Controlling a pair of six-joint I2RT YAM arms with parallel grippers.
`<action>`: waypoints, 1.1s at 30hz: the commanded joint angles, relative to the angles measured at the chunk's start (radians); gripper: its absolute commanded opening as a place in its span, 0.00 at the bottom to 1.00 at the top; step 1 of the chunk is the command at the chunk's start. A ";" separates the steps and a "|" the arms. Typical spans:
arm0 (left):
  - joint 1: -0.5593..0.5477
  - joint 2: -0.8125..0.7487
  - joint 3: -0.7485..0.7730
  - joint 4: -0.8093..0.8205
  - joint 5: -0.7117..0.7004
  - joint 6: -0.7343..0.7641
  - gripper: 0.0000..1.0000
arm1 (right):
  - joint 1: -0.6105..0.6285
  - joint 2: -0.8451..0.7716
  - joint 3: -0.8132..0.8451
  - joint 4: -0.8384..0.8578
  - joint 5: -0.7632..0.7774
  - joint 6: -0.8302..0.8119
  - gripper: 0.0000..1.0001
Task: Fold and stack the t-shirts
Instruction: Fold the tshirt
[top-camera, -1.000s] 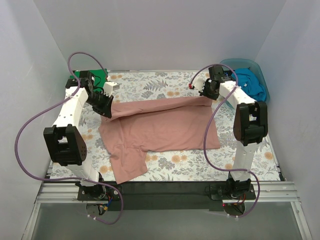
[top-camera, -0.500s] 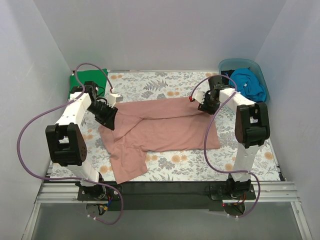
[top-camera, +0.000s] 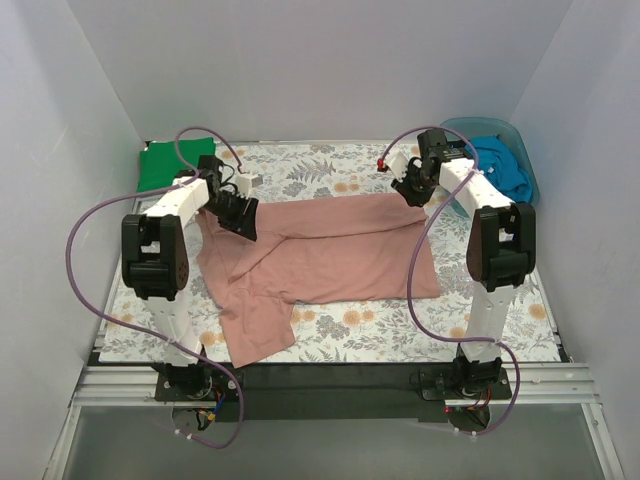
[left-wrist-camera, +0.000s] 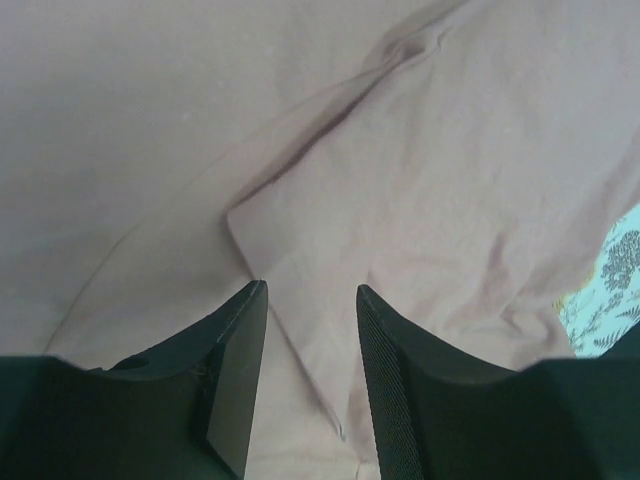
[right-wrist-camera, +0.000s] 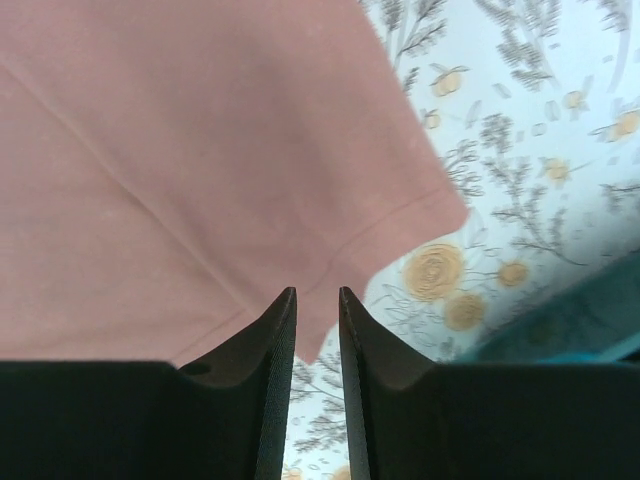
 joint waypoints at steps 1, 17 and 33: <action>-0.021 0.033 0.031 0.102 0.028 -0.091 0.40 | 0.005 0.019 0.014 -0.067 -0.048 0.084 0.30; -0.049 0.078 -0.001 0.153 -0.104 -0.089 0.46 | 0.005 -0.018 -0.033 -0.070 -0.041 0.071 0.29; -0.207 -0.123 -0.091 -0.061 0.079 0.033 0.00 | -0.002 -0.056 -0.056 -0.074 -0.005 0.051 0.29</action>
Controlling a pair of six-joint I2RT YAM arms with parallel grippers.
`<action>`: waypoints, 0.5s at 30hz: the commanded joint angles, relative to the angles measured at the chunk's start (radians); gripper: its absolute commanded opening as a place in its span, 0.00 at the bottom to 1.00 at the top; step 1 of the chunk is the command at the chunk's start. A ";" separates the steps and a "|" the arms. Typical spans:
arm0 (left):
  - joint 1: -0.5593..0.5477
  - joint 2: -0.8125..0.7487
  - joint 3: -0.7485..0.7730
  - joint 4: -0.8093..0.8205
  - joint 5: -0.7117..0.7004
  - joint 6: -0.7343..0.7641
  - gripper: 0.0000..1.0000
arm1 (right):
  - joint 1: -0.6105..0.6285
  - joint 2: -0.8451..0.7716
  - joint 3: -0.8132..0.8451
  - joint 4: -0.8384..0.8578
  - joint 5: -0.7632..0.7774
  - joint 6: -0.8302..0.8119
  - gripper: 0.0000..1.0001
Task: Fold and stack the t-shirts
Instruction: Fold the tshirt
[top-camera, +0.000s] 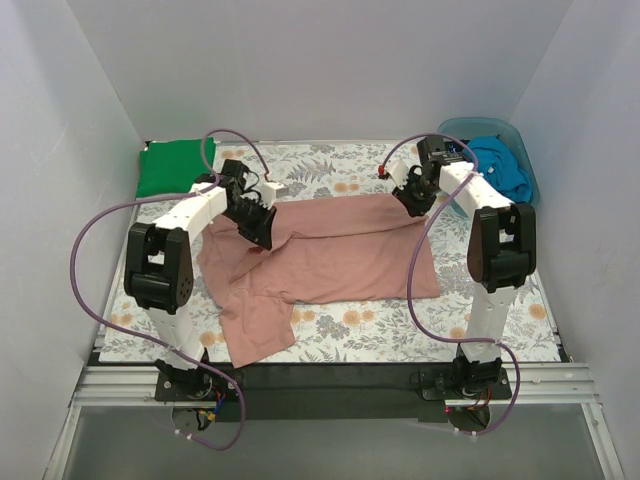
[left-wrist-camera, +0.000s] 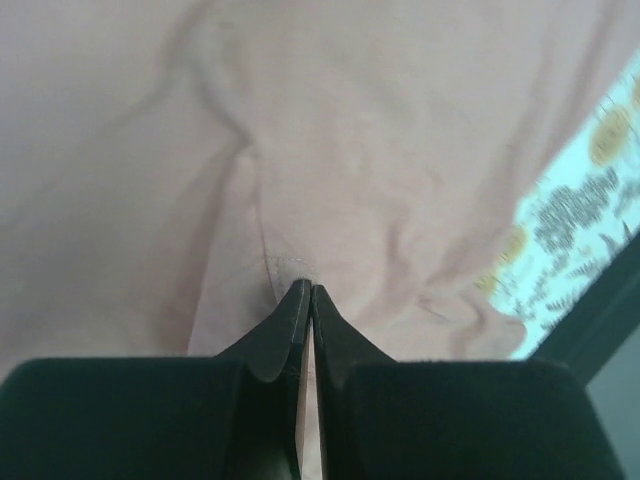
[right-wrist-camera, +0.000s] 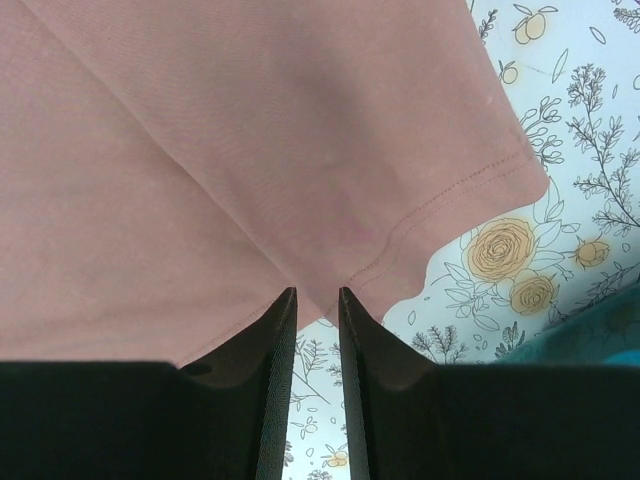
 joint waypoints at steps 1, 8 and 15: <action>-0.089 -0.098 -0.054 -0.106 0.057 0.078 0.00 | -0.001 -0.064 -0.010 -0.008 0.002 -0.010 0.29; -0.125 -0.196 -0.100 -0.192 0.058 0.161 0.57 | 0.000 -0.102 -0.043 -0.030 0.000 -0.025 0.30; 0.117 -0.301 -0.131 -0.117 0.034 0.090 0.46 | 0.006 -0.202 -0.253 -0.047 0.000 -0.071 0.30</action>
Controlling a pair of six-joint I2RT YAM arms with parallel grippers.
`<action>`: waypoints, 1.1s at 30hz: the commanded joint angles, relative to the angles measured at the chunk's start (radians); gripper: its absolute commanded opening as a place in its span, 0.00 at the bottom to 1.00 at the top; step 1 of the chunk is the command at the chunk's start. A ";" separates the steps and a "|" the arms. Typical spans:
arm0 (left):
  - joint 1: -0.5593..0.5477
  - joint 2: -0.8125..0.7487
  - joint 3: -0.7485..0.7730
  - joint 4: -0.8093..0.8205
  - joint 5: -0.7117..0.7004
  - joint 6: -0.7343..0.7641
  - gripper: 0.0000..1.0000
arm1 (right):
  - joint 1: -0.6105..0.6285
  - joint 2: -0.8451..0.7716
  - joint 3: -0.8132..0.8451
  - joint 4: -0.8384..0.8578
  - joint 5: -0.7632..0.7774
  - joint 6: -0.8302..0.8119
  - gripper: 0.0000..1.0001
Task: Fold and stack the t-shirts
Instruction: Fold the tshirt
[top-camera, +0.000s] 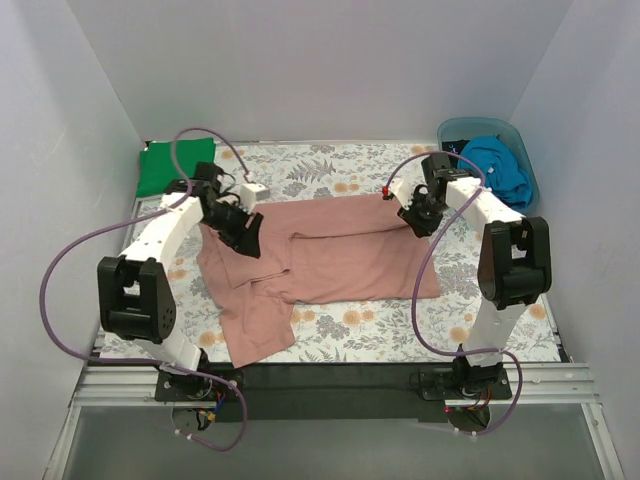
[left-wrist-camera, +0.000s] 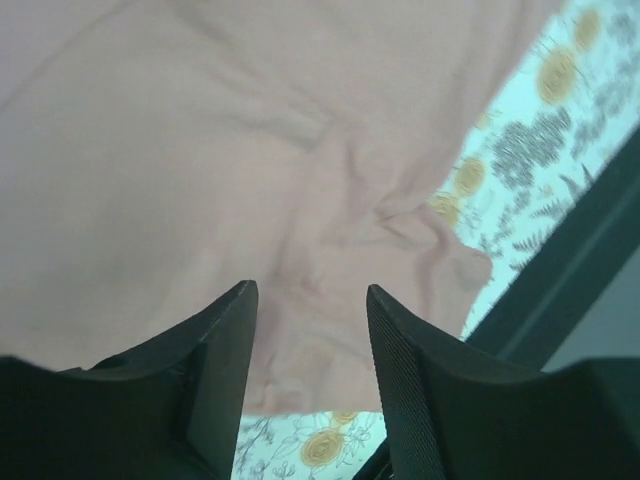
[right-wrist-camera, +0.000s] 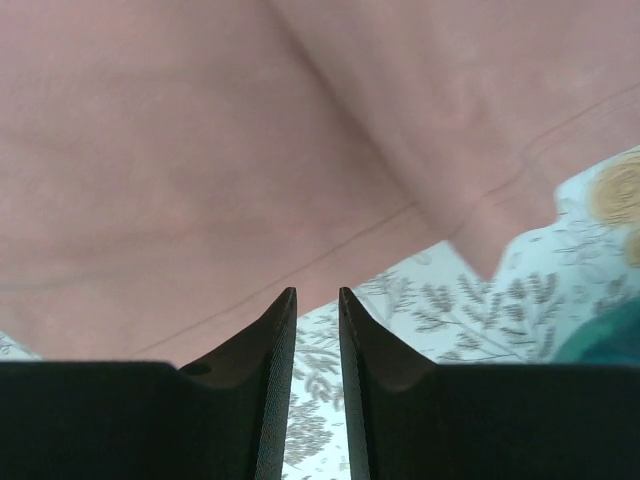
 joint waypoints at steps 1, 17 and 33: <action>0.182 -0.062 -0.040 0.086 -0.045 -0.023 0.44 | 0.008 -0.064 -0.094 -0.032 -0.003 -0.021 0.30; 0.381 0.377 0.021 0.359 -0.222 -0.145 0.28 | 0.002 0.137 -0.144 0.182 0.169 0.033 0.31; 0.393 0.070 0.111 0.145 0.033 0.035 0.51 | 0.015 -0.220 -0.128 0.008 0.026 -0.037 0.45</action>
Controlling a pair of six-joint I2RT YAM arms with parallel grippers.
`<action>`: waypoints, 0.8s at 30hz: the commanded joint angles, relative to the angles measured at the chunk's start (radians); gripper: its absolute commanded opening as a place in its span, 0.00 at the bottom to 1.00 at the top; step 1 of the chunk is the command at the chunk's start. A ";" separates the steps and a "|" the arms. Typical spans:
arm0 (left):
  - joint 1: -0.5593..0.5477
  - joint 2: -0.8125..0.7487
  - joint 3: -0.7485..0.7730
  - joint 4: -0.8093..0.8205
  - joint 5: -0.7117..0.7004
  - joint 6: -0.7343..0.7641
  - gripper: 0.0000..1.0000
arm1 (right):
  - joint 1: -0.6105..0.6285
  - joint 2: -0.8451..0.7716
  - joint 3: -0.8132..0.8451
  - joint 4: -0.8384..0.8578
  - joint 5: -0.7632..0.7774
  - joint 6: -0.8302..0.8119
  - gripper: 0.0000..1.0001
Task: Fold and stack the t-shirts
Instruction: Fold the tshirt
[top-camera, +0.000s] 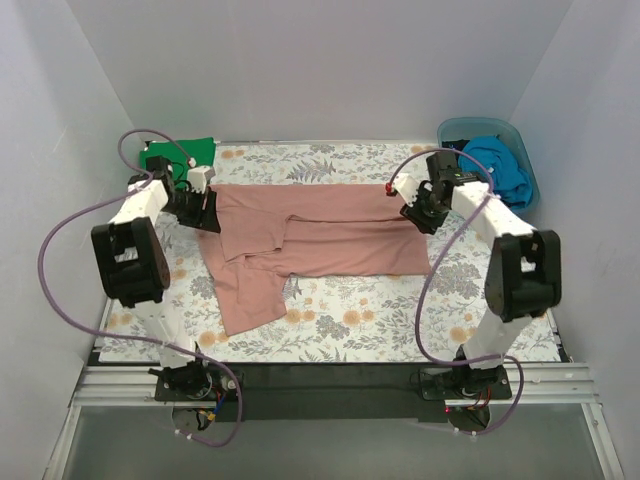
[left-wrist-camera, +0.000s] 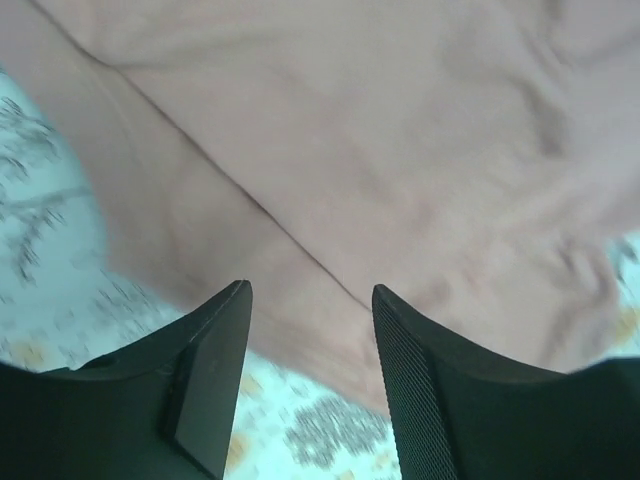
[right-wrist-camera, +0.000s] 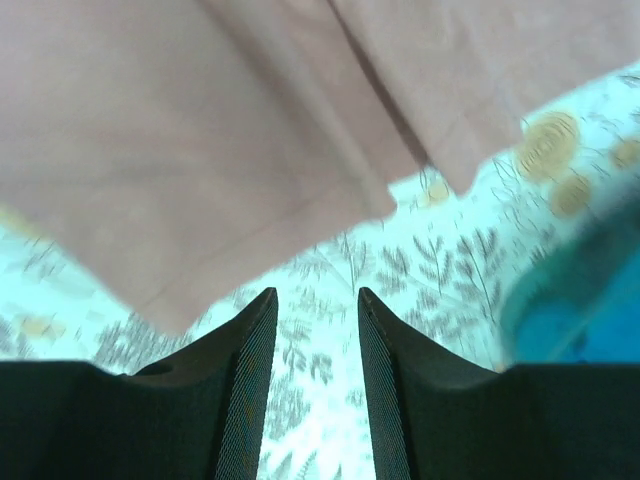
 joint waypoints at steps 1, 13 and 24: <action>0.005 -0.310 -0.121 -0.100 0.135 0.144 0.52 | 0.013 -0.185 -0.099 -0.058 -0.035 -0.064 0.45; -0.010 -0.743 -0.580 -0.172 0.097 0.392 0.57 | 0.079 -0.247 -0.409 0.129 0.046 -0.081 0.54; -0.018 -0.791 -0.698 -0.143 0.025 0.429 0.58 | 0.098 -0.192 -0.487 0.229 0.079 -0.095 0.49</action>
